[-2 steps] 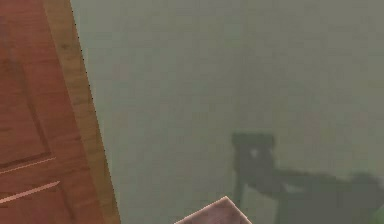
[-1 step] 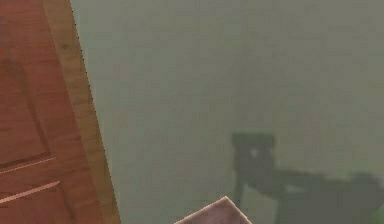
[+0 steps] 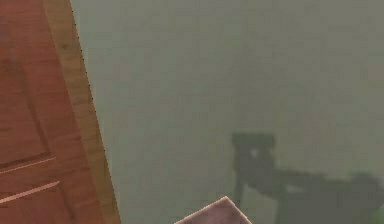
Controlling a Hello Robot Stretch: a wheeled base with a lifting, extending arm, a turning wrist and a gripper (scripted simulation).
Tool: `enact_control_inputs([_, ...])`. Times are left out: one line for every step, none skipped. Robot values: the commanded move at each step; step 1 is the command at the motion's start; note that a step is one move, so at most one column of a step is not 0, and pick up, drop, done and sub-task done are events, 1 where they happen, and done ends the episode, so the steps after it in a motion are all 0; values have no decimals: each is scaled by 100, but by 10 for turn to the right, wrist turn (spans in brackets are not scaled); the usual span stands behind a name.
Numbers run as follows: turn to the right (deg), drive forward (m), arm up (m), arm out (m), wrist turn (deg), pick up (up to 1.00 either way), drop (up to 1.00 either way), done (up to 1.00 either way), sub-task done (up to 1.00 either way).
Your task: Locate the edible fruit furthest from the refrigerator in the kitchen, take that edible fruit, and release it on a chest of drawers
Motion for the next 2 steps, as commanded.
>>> enact_control_inputs([0, 0, 0, -12, 0, 0, 0, 0, 0])
enact_control_inputs([-450, 0, 0, 0, 0, 0, 0, 0, 0])
